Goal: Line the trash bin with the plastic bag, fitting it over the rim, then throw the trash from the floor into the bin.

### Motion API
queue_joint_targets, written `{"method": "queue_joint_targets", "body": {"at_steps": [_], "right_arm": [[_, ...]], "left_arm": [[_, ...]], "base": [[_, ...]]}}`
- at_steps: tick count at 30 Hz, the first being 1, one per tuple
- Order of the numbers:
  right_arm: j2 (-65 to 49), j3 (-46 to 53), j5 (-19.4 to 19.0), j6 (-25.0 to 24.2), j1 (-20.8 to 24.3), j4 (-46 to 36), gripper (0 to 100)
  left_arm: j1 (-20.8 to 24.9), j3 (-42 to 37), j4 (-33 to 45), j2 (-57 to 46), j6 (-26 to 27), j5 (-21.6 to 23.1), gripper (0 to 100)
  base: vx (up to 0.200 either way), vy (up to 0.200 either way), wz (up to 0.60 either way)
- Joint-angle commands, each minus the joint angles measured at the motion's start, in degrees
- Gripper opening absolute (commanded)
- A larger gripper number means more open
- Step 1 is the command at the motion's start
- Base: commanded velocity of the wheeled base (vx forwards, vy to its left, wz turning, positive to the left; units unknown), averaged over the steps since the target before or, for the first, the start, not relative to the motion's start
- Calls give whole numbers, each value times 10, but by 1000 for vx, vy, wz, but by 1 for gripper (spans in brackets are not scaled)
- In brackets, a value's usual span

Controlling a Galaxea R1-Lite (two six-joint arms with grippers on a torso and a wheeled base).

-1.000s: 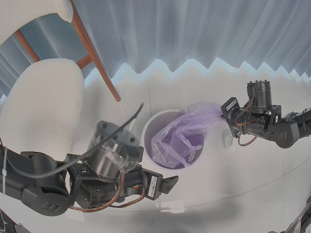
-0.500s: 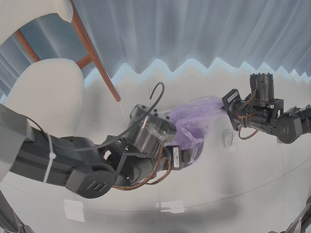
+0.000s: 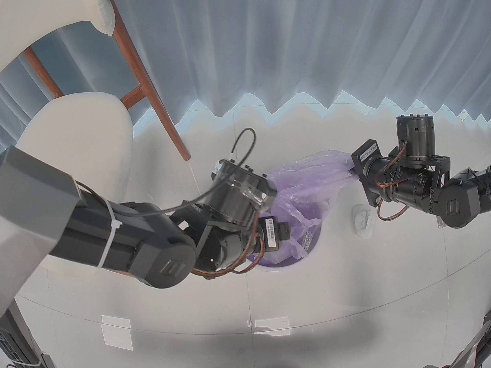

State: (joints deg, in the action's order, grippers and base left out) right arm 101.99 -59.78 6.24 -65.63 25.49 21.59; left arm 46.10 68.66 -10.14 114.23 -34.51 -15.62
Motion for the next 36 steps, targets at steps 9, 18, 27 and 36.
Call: {"method": "queue_joint_targets", "body": {"at_steps": [9, 18, 27, 36], "right_arm": [[1, 1, -1, 4, -7, 0, 0], [2, -18, -4, 25, -38, 0, 0], [-18, -50, -14, 24, -35, -59, 0], [-23, -52, -14, 23, -19, -71, 0]], "left_arm": [[-37, -41, 1, -24, -1, 0, 100], [-87, -73, 1, -59, 0, -1, 100], [-112, -93, -4, -53, 4, 1, 100], [-107, -59, -7, -17, 7, 1, 100]], "base": [[0, 0, 0], [0, 0, 0], [0, 0, 0], [0, 0, 0]]}}
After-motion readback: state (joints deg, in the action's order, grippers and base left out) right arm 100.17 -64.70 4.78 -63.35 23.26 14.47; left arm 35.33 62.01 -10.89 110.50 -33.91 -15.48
